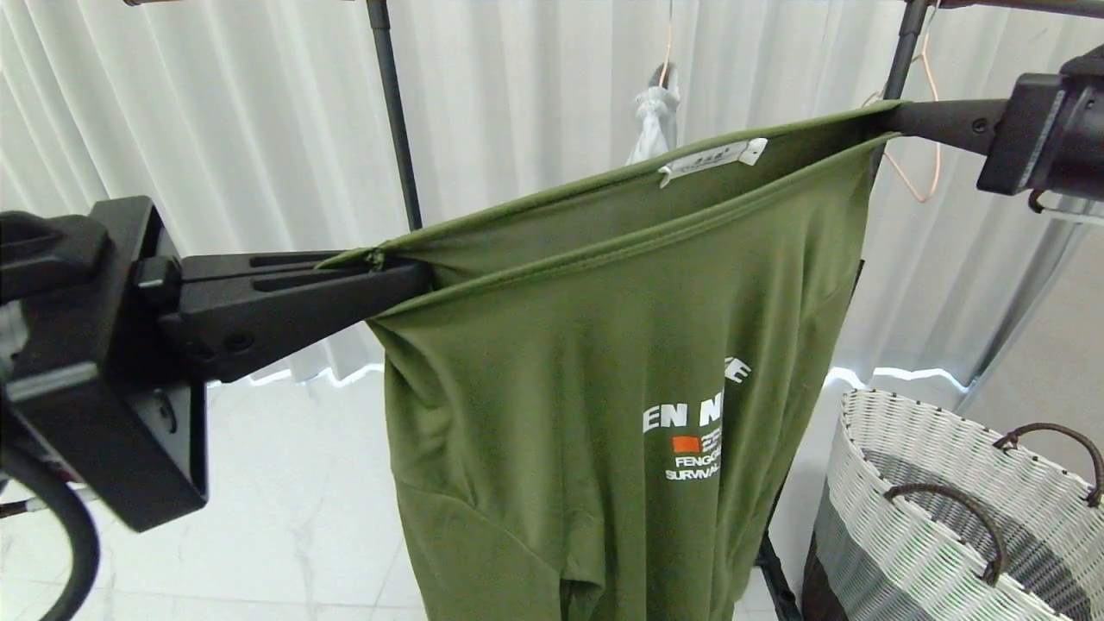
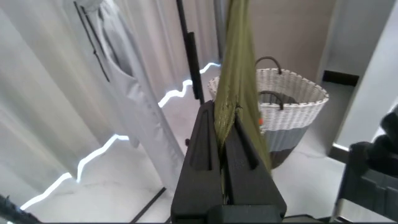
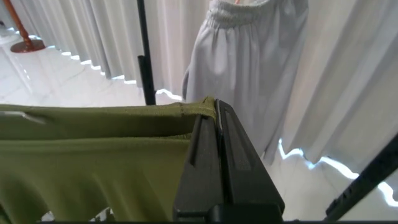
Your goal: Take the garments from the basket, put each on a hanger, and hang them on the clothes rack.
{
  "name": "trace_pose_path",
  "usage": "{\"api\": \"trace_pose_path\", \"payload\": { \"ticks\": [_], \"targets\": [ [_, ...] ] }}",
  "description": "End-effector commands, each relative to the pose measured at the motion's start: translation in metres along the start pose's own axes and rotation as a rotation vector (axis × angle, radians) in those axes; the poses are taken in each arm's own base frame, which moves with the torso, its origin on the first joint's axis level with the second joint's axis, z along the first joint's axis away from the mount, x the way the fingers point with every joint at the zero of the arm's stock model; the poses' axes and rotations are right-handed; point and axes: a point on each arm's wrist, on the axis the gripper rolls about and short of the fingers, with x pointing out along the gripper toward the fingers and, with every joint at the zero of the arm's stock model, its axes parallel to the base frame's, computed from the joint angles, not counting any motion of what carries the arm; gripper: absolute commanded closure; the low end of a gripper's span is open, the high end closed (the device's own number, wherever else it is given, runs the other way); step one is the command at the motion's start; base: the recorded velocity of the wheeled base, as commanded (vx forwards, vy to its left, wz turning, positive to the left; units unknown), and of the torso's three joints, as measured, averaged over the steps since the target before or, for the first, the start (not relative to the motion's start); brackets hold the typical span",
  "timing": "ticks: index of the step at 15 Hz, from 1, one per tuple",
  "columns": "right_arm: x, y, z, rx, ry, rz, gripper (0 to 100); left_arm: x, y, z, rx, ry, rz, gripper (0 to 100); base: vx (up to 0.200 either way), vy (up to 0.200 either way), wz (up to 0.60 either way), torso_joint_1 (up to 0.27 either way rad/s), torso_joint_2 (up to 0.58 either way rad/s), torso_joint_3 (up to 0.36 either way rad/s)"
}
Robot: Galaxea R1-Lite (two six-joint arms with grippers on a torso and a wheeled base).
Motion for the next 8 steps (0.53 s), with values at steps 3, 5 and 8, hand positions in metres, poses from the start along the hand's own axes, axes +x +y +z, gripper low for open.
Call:
{"api": "trace_pose_path", "payload": {
  "ticks": [3,5,8],
  "targets": [
    [0.009,-0.003,-0.007,0.019,0.026,-0.015,100,-0.005,0.001,-0.001,-0.023,-0.006,0.018,100,0.0,0.0,0.0,0.0,0.0,0.0],
    [0.001,-0.005,-0.012,0.051,0.039,-0.031,100,-0.012,0.006,0.001,-0.06,-0.016,0.067,100,0.0,0.0,0.0,0.0,0.0,0.0],
    [-0.012,-0.007,-0.019,0.049,0.055,-0.051,100,-0.009,0.016,-0.003,-0.071,0.007,0.118,100,0.0,0.0,0.0,0.0,0.0,0.0]
  ]
}}
